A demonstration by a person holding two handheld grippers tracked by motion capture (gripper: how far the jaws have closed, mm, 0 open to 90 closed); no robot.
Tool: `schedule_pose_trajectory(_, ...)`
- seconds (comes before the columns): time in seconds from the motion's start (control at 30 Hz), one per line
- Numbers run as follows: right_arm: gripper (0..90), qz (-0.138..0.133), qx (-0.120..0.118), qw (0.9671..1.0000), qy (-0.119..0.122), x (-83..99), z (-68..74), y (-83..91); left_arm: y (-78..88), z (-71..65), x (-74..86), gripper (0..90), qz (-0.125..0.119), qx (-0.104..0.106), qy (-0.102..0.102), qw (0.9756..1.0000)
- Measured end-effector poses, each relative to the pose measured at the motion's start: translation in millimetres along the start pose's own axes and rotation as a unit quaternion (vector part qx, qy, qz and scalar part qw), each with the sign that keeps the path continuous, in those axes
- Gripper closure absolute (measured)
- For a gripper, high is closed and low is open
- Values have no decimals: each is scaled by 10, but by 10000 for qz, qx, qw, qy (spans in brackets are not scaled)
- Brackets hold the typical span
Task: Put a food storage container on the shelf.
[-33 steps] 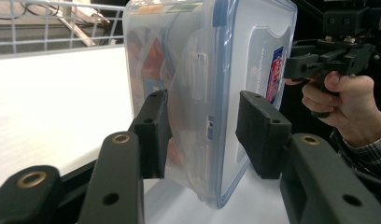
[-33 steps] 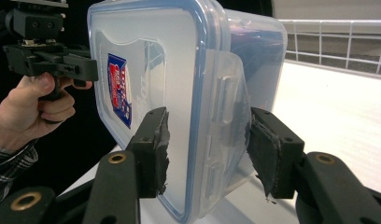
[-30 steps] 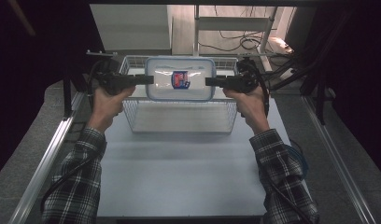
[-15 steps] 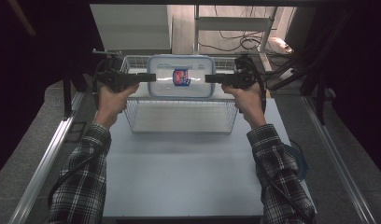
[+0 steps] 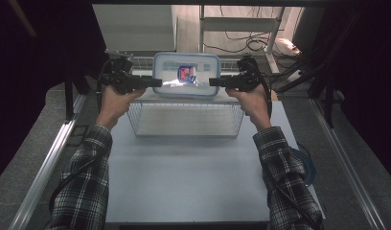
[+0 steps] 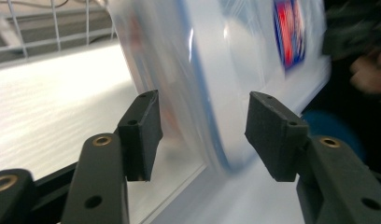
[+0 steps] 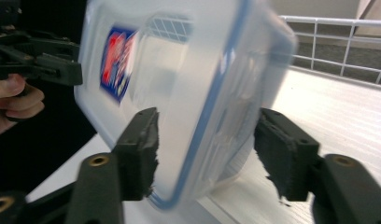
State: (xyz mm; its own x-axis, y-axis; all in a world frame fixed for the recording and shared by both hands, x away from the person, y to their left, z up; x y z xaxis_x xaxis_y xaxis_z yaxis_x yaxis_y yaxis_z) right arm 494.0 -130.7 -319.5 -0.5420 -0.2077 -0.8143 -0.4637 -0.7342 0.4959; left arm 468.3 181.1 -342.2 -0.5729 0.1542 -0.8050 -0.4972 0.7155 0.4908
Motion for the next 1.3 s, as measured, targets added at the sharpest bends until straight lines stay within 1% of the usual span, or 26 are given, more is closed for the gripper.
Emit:
schedule_pose_trajectory(0.03,361,26,36,10000,25,6,2,-15,-17,-6,4,442,-58,25,5,10000)
schedule_pose_trajectory(0.1,342,38,60,10000,-13,14,0,-37,-42,-10,6,412,4,28,20,10000)
schedule_pose_trajectory(0.17,333,13,85,10000,-46,11,-16,-42,-75,-18,28,423,240,-148,-139,9995)
schedule_pose_trajectory(0.2,316,25,110,9999,-46,10,-22,-47,-98,-27,45,455,347,-279,-244,9987)
schedule_pose_trajectory(0.23,292,56,136,9999,-48,10,-28,-55,-130,-34,66,452,455,-443,-348,9974)
schedule_pose_trajectory(0.27,268,77,170,9998,-41,10,-33,-67,-147,-35,74,439,476,-473,-376,9970)
schedule_pose_trajectory(0.33,252,64,194,9998,-50,11,-40,-83,-158,-30,71,411,383,-363,-306,9981)
schedule_pose_trajectory(0.43,245,63,213,9997,-47,10,-34,-90,-95,10,2,376,-10,-242,-32,9997)
schedule_pose_trajectory(0.53,232,135,285,9995,8,-9,-23,-95,-22,41,-89,349,-428,-405,45,9983)
schedule_pose_trajectory(0.6,214,177,361,9992,78,-26,-9,-107,-7,61,-144,350,-618,-469,104,9969)
schedule_pose_trajectory(0.67,176,179,469,9986,135,-43,8,-130,-47,72,-177,351,-599,-609,53,9963)
schedule_pose_trajectory(0.73,153,60,775,9965,305,-66,27,-132,-102,70,-185,352,-523,-713,-31,9961)
schedule_pose_trajectory(0.77,163,2,947,9947,389,-82,36,-123,-111,68,-191,351,-585,-714,-37,9957)
schedule_pose_trajectory(0.8,176,-86,1031,9939,394,-96,33,-106,-113,78,-200,357,-658,-693,-18,9954)
schedule_pose_trajectory(0.83,207,-142,1105,9930,398,-110,29,-78,-118,92,-202,360,-639,-694,13,9955)
schedule_pose_trajectory(0.87,246,-118,1097,9930,417,-115,24,-57,-133,99,-201,364,-626,-640,75,9960)
schedule_pose_trajectory(0.9,273,-68,983,9945,358,-114,19,-44,-136,100,-198,372,-632,-592,113,9962)
schedule_pose_trajectory(0.97,295,-8,861,9959,270,-112,9,-32,-138,89,-186,418,-667,-437,271,9964)
schedule_pose_trajectory(1.0,317,17,789,9966,249,-110,6,-28,-134,88,-177,431,-665,-365,307,9966)
schedule_pose_trajectory(1.07,321,140,590,9980,192,-99,9,-42,-124,78,-157,444,-634,-272,389,9969)
schedule_pose_trajectory(1.1,294,296,527,9979,215,-78,17,-71,-118,68,-148,438,-631,-277,414,9968)
schedule_pose_trajectory(1.13,272,428,618,9966,339,-50,27,-106,-105,56,-138,438,-633,-278,427,9967)
schedule_pose_trajectory(1.17,286,450,703,9954,462,-34,38,-122,-90,47,-127,440,-637,-266,424,9967)
schedule_pose_trajectory(1.2,313,388,754,9950,527,-31,43,-120,-75,39,-116,442,-637,-237,436,9967)
schedule_pose_trajectory(1.23,329,340,768,9950,541,-32,39,-114,-58,29,-103,442,-635,-233,429,9968)
schedule_pose_trajectory(1.3,361,259,647,9962,519,-36,26,-97,-40,12,-88,443,-637,-243,398,9969)
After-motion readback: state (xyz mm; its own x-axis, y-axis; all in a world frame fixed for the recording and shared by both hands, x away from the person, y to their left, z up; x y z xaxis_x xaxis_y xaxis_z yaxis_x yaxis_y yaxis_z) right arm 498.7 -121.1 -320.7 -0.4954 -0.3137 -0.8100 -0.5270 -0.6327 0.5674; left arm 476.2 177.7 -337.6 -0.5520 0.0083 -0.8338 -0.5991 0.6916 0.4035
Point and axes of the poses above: each handheld gripper's, and its own axes: y roughly backward along the jaws, x roughly out of its underside, z roughly to its left, the point moved 4 cm from there along -y, roughly forward along the jaws
